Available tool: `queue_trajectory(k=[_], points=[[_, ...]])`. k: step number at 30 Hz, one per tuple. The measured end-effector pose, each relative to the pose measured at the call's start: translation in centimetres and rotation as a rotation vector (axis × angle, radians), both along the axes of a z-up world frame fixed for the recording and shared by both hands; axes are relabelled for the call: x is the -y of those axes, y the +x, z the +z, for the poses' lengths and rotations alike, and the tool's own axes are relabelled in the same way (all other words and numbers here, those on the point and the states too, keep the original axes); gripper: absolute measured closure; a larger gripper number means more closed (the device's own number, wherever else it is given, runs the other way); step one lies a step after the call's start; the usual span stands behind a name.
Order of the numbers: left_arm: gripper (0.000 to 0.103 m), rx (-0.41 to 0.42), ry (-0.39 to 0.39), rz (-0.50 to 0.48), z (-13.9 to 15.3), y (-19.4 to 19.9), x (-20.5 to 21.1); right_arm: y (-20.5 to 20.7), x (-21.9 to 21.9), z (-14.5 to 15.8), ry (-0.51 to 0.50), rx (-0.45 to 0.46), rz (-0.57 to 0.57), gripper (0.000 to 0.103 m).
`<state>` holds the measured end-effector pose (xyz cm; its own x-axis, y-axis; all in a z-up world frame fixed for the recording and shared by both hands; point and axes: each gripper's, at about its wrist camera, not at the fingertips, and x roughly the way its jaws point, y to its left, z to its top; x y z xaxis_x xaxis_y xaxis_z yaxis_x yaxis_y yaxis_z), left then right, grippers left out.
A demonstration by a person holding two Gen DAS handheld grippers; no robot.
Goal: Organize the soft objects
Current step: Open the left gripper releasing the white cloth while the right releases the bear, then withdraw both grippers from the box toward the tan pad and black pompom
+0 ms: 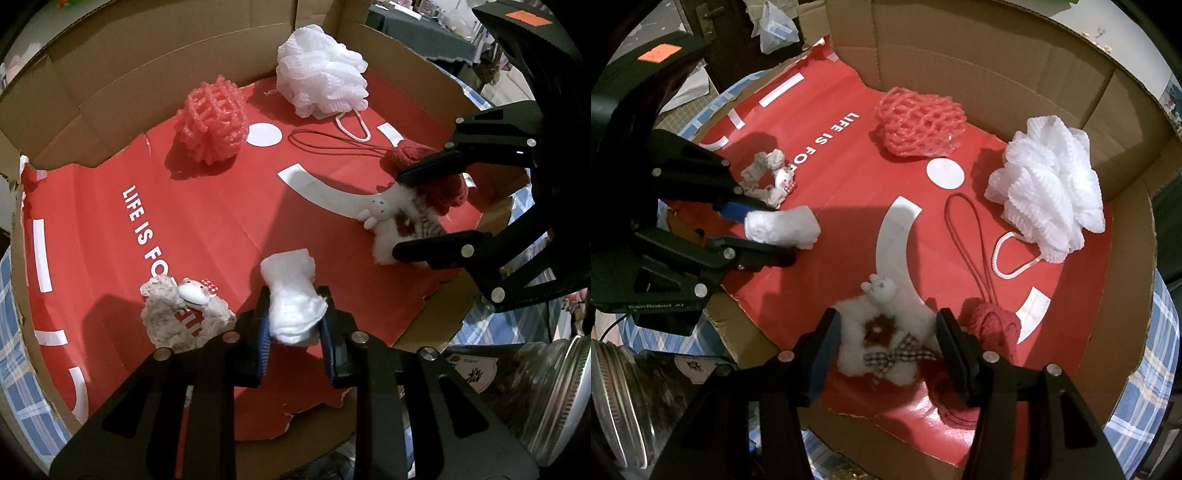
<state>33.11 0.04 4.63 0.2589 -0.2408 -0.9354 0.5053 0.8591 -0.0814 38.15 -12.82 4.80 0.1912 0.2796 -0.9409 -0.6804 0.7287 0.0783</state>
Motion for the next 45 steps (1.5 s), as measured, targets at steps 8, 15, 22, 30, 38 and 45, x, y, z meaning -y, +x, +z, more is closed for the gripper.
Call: queue_trajectory(k=[8, 15, 22, 30, 38, 45], points=[[0.075, 0.004, 0.006, 0.01, 0.2, -0.3, 0.2, -0.2, 0.0, 0.1, 0.0, 0.004, -0.001, 0.041], [0.037, 0.039, 0.0, 0.025, 0.9, -0.8, 0.0, -0.4, 0.2, 0.5, -0.001, 0.012, -0.009, 0.036], [0.037, 0.08, -0.003, 0.06, 2.7, -1.1, -0.6, -0.5, 1.2, 1.8, -0.004, 0.042, -0.043, 0.034], [0.036, 0.223, -0.041, 0.166, 7.5, -3.7, -2.5, -1.8, 3.7, 6.1, 0.039, 0.134, -0.135, 0.024], [0.024, 0.423, -0.164, 0.234, 13.3, -10.4, -3.7, -7.3, 6.0, 12.9, 0.129, 0.305, -0.21, 0.008], [0.015, 0.574, -0.211, 0.268, 15.4, -17.6, -3.4, -15.0, 7.7, 16.6, 0.221, 0.454, -0.26, 0.0]])
